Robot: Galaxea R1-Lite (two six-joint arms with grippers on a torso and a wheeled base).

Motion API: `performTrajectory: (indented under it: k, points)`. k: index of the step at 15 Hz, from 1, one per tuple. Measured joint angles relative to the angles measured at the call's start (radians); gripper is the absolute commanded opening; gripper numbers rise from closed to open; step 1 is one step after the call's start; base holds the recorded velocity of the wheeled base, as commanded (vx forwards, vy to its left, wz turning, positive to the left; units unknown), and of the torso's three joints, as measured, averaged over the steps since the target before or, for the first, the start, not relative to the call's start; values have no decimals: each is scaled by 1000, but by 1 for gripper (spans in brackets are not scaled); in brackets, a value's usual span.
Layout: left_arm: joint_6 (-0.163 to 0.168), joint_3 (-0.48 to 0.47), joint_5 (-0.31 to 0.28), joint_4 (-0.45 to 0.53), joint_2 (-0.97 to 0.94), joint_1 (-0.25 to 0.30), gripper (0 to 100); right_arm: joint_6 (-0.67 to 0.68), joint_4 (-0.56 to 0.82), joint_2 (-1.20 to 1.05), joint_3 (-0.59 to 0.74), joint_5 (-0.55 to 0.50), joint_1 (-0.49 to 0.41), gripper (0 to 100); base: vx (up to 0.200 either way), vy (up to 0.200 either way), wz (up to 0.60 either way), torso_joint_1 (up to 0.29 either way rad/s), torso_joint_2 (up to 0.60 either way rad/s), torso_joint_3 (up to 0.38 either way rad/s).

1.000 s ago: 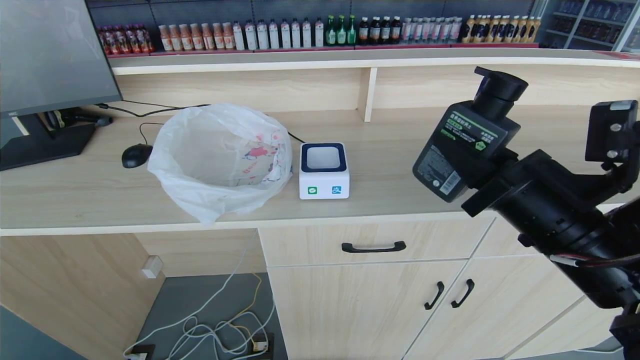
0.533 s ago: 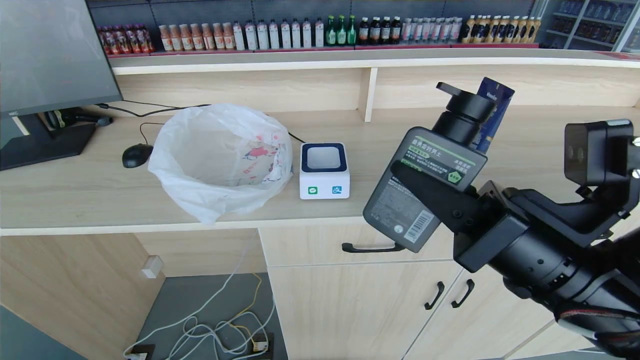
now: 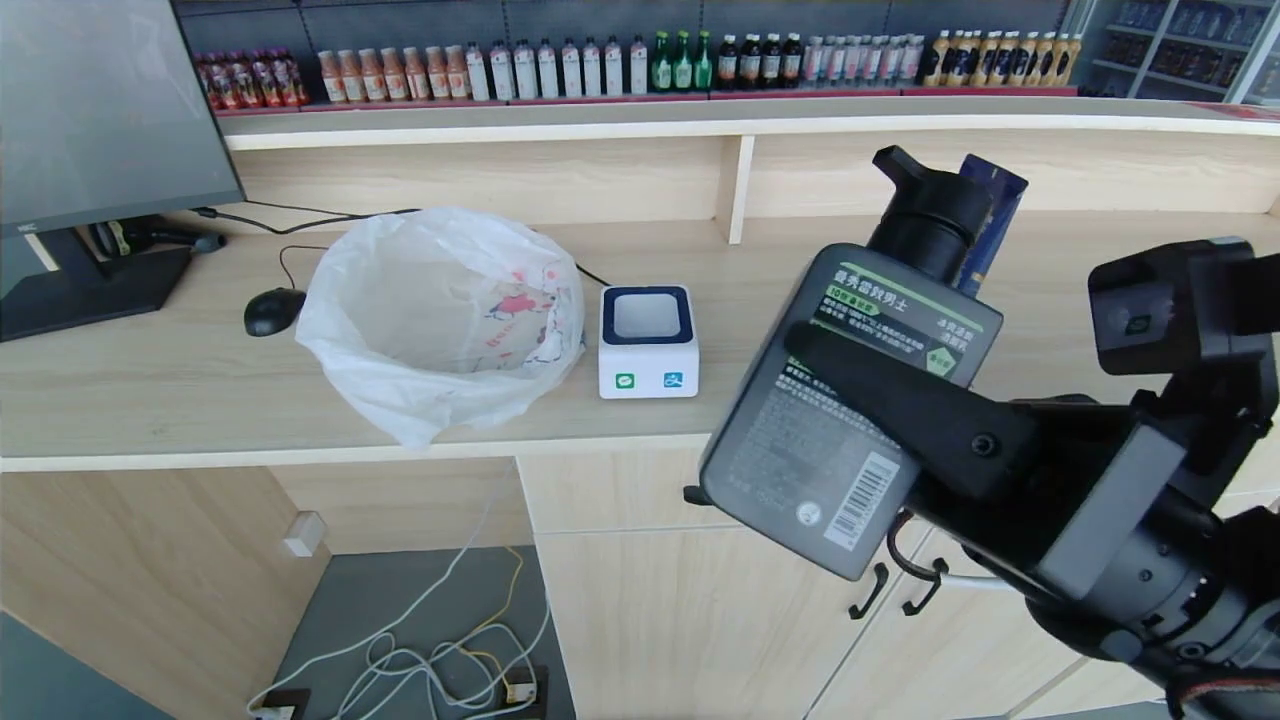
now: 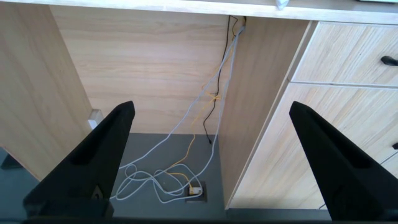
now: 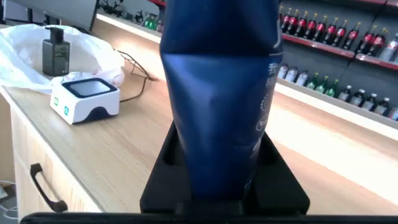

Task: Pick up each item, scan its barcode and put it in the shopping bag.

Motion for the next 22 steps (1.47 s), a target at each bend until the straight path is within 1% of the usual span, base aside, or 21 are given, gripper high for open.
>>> performTrajectory:
  k: [2, 5, 6, 10, 14, 17, 19, 22]
  points:
    - [0, 0, 0, 0, 0, 0, 100, 70, -2, -21, -11, 0, 33, 0, 0, 0, 0, 0, 0, 0]
    - [0, 0, 0, 0, 0, 0, 100, 192, -1, -34, -41, 0, 46, 0, 0, 0, 0, 0, 0, 0]
    - [0, 0, 0, 0, 0, 0, 100, 206, -1, -35, -50, 0, 47, 0, 0, 0, 0, 0, 0, 0]
    - [0, 0, 0, 0, 0, 0, 100, 232, 0, -12, -79, 0, 86, 0, 0, 0, 0, 0, 0, 0]
    - [0, 0, 0, 0, 0, 0, 100, 233, 0, -9, -75, 0, 95, 0, 0, 0, 0, 0, 0, 0]
    - [0, 0, 0, 0, 0, 0, 100, 220, 0, -9, -66, 0, 95, 0, 0, 0, 0, 0, 0, 0]
    - [0, 0, 0, 0, 0, 0, 100, 191, -1, -9, -45, -1, 80, 0, 0, 0, 0, 0, 0, 0]
    - [0, 0, 0, 0, 0, 0, 100, 189, 1, -7, 2, 0, 60, 0, 0, 0, 0, 0, 0, 0]
